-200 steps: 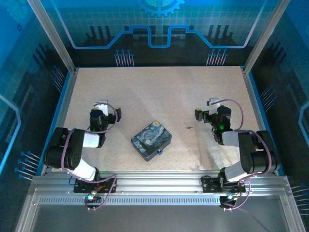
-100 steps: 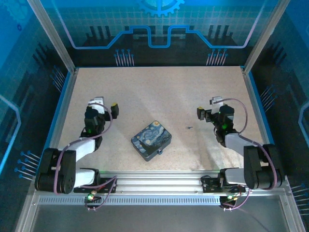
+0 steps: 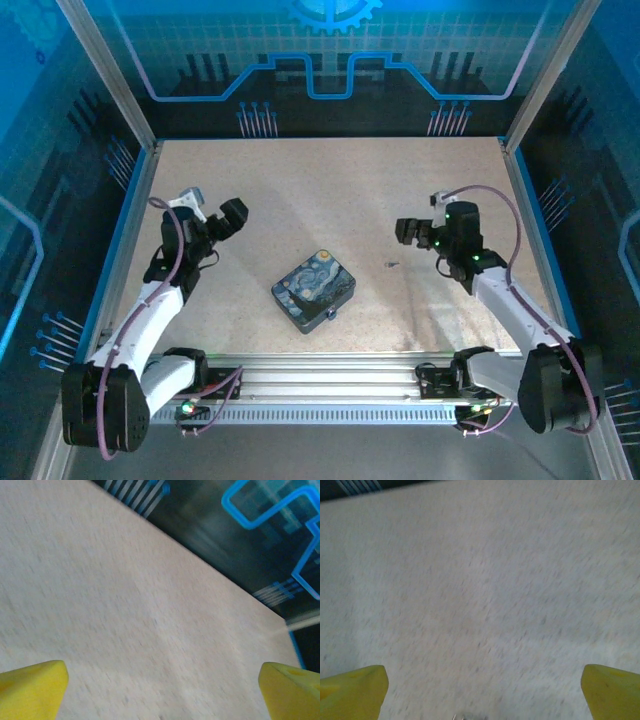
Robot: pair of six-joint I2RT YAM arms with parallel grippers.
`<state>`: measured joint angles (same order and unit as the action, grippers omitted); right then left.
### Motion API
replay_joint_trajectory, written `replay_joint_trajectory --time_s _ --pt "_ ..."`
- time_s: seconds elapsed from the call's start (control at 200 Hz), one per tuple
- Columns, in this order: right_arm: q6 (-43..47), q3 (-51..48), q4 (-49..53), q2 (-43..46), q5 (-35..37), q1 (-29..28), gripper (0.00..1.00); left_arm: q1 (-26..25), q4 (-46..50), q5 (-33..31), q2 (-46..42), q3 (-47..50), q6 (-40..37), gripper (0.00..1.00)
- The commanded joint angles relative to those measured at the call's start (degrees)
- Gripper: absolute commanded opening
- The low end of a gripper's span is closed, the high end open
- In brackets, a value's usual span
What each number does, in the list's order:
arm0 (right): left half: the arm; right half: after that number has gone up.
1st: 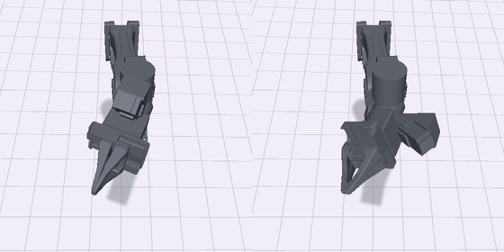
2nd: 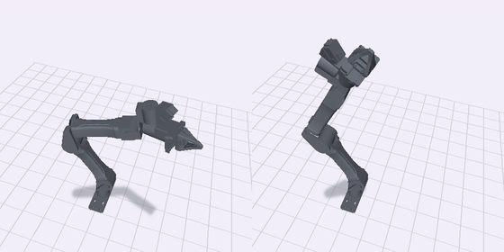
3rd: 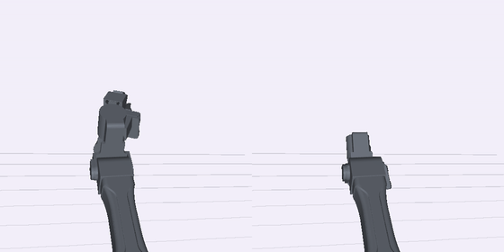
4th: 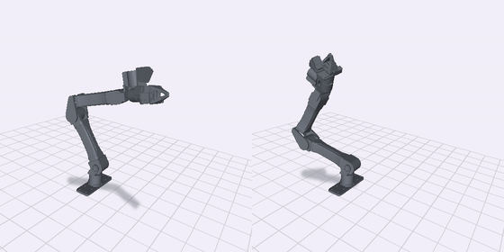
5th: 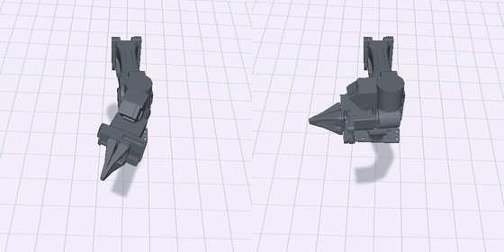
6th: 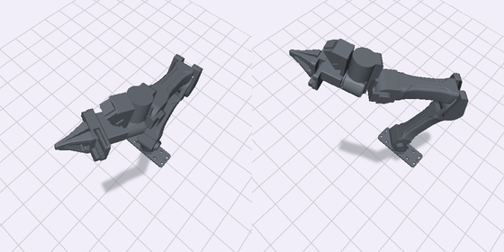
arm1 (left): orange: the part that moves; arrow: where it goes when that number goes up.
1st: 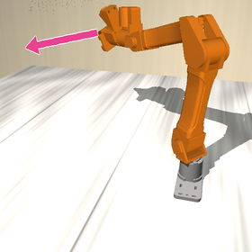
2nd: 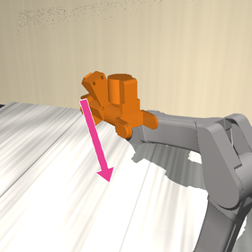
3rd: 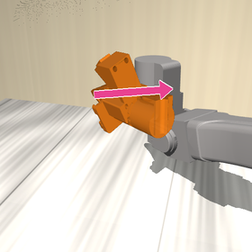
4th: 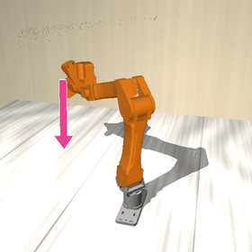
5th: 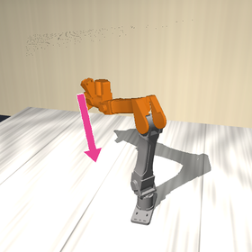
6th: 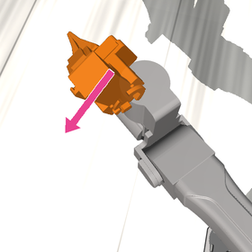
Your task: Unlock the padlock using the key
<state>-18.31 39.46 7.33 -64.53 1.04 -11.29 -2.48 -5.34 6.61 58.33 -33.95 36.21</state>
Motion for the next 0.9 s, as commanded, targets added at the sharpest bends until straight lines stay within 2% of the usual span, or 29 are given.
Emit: replay_joint_trajectory --time_s 0.0,0.2,0.37,0.54,0.675,0.895 --pt "-3.9 3.9 13.5 -2.1 0.2 -3.5 0.97 -2.8 6.3 9.3 -1.4 1.7 10.2 0.99" --pt "-3.7 9.4 22.3 -9.2 5.0 -10.6 0.80 -10.8 9.5 8.0 -3.6 2.3 13.2 0.99" --pt "-4.1 13.7 25.0 -15.6 9.4 -14.0 0.64 -13.9 10.3 7.0 -4.7 3.4 14.5 0.99" --pt "-4.5 17.2 26.7 -22.4 12.3 -16.1 0.59 -14.1 10.6 6.0 -5.7 5.1 14.9 0.99" --pt "-5.1 19.4 27.0 -27.3 13.6 -17.1 0.52 -14.1 11.2 5.5 -6.2 5.5 14.7 0.99" --pt "-5.7 21.8 27.1 -33.1 14.7 -18.5 0.48 -14.1 11.3 5.4 -6.1 5.7 14.6 0.99"
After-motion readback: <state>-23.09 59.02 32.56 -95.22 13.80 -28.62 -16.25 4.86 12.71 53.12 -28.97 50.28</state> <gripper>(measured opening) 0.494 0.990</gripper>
